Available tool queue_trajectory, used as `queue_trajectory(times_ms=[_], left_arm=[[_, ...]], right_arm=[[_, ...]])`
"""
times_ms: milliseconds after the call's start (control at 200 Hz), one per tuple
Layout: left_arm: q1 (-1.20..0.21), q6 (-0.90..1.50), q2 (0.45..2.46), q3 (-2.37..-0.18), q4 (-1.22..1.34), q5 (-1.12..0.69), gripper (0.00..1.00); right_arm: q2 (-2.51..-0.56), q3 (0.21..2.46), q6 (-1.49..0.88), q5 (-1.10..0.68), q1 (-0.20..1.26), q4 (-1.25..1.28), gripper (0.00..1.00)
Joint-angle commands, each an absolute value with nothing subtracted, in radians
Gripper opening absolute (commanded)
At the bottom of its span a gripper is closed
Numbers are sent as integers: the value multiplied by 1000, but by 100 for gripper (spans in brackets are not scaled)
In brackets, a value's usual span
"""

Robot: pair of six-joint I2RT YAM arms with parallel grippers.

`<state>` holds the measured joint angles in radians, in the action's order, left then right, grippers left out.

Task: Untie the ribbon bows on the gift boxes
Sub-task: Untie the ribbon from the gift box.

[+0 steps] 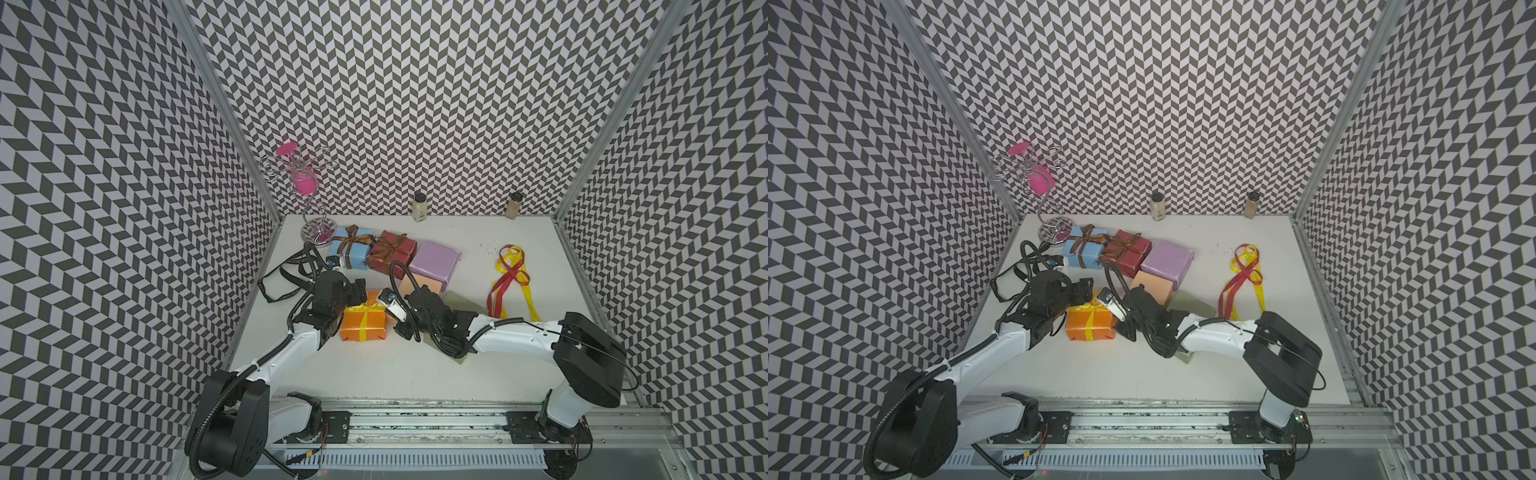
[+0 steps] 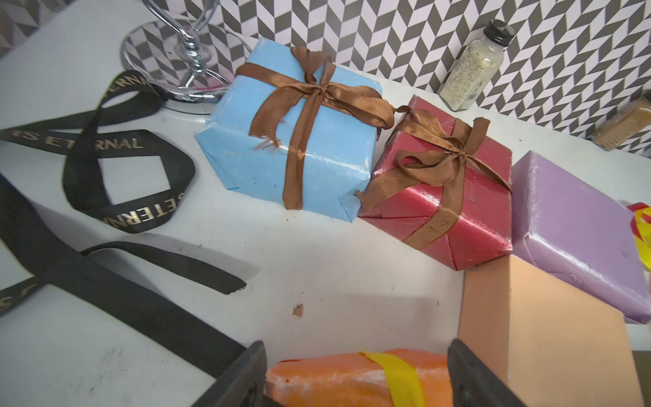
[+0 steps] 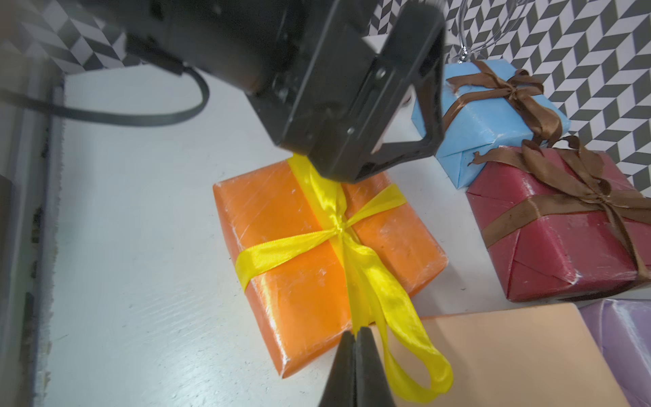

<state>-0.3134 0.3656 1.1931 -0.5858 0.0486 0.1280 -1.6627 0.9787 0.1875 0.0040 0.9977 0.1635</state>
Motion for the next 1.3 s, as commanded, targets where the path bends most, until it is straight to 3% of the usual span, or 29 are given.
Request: queue_trajectory(times_ms=[0, 366, 681, 1297], left_arm=[[-377, 386, 1145, -600, -34, 300, 80], [-661, 576, 982, -475, -111, 424, 80], [-695, 634, 964, -434, -182, 475, 78], [-727, 640, 894, -453, -304, 245, 77]], right_arm=[[-1611, 957, 119, -48, 979, 170, 0], [-1518, 890, 28, -187, 879, 194, 0], [-1506, 873, -18, -266, 821, 206, 0], [-1549, 885, -37, -345, 793, 220, 0]])
